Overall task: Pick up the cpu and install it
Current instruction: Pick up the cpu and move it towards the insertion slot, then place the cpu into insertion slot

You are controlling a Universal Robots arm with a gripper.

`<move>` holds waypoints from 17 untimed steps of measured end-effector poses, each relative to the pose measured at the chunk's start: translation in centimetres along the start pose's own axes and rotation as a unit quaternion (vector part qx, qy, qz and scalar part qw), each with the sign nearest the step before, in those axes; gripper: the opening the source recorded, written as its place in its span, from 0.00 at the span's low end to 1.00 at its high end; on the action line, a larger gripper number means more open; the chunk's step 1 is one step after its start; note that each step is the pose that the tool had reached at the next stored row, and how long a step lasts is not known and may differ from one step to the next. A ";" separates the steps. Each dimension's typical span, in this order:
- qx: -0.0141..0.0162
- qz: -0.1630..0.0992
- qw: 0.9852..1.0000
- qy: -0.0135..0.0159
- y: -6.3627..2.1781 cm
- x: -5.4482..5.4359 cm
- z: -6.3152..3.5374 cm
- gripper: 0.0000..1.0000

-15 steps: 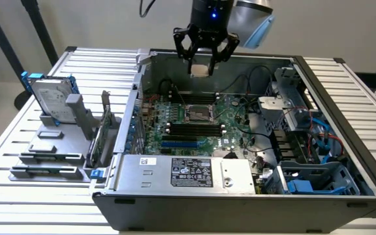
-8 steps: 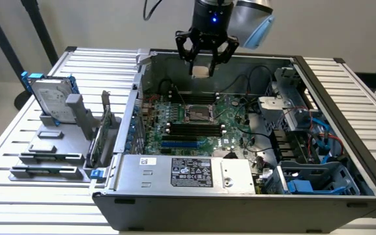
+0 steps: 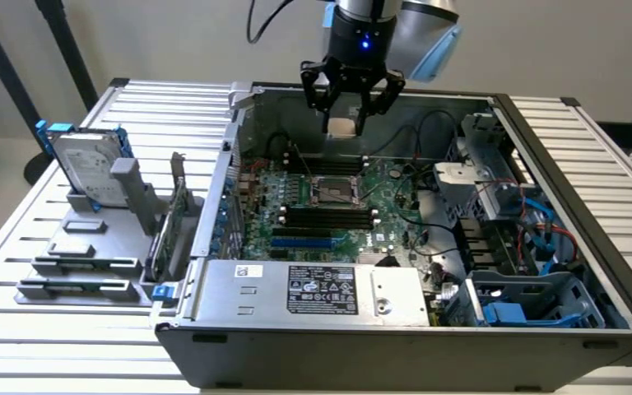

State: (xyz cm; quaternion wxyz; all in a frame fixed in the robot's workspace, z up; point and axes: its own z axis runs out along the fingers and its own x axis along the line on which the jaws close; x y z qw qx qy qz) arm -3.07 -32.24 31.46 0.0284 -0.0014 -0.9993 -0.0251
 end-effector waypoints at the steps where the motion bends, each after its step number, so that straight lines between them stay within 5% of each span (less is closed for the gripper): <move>1: 0.000 0.001 1.000 0.000 0.00 0.0 0.11 0.55; 17: 0.000 0.001 1.000 0.001 -0.01 0.0 0.11 0.55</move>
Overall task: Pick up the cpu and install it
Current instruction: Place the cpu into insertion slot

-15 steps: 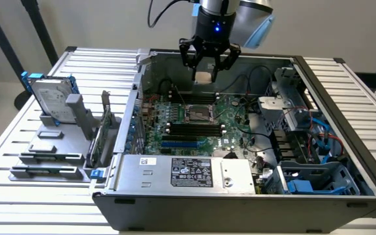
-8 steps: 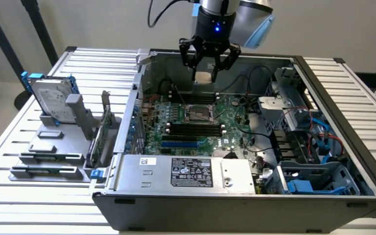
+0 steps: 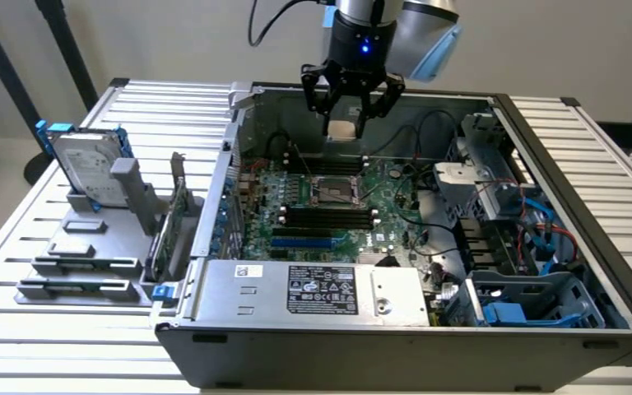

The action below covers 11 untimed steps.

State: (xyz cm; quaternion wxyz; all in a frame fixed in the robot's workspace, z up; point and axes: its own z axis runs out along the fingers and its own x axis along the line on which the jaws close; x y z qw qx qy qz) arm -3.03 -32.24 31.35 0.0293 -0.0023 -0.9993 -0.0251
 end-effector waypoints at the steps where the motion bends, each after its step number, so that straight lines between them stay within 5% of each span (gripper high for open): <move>1: 0.000 0.000 1.000 0.000 0.00 0.0 0.00 0.55; 6: 0.000 0.001 1.000 0.000 -0.11 0.0 0.00 0.55; 11: -0.002 0.032 0.999 -0.002 -0.22 0.0 0.12 0.55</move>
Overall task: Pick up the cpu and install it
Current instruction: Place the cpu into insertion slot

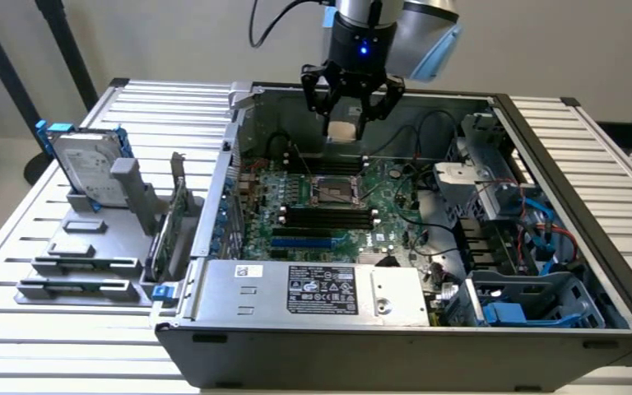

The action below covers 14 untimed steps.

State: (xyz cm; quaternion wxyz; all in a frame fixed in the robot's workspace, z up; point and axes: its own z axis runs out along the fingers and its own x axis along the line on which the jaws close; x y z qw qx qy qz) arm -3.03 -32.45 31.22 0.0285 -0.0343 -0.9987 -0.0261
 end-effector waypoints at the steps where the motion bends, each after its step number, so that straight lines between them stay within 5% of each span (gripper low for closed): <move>1: 0.000 0.008 1.000 0.000 0.00 0.0 0.04 0.55; 7: -0.004 0.060 0.998 -0.003 -0.02 0.0 0.33 0.55; 14: -0.007 0.123 0.992 -0.006 -0.04 0.0 0.76 0.55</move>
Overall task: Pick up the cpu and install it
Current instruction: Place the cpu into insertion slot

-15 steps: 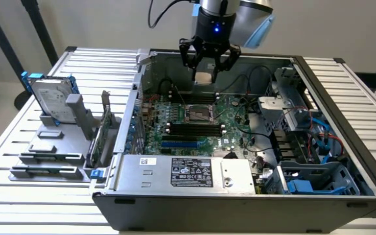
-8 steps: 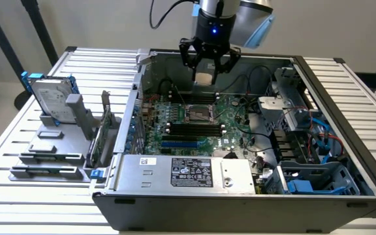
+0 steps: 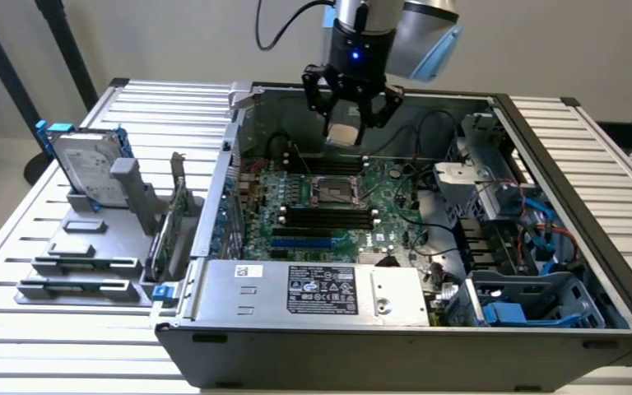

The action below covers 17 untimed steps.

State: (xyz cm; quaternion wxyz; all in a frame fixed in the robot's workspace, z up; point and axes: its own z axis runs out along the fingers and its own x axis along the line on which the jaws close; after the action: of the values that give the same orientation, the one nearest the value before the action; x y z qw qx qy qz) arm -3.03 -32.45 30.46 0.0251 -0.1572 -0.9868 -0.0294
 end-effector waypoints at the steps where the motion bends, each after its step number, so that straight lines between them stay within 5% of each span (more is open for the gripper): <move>1: -0.001 0.009 1.000 0.000 0.00 0.0 0.07 0.55; 9: -0.005 0.082 0.997 -0.004 -0.04 0.0 0.71 0.55; 17: -0.009 0.154 0.988 -0.008 -0.07 -0.1 1.39 0.55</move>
State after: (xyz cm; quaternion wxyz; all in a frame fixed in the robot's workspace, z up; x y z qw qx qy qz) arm -3.03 -32.45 29.07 0.0203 -0.3074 -0.9508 -0.0329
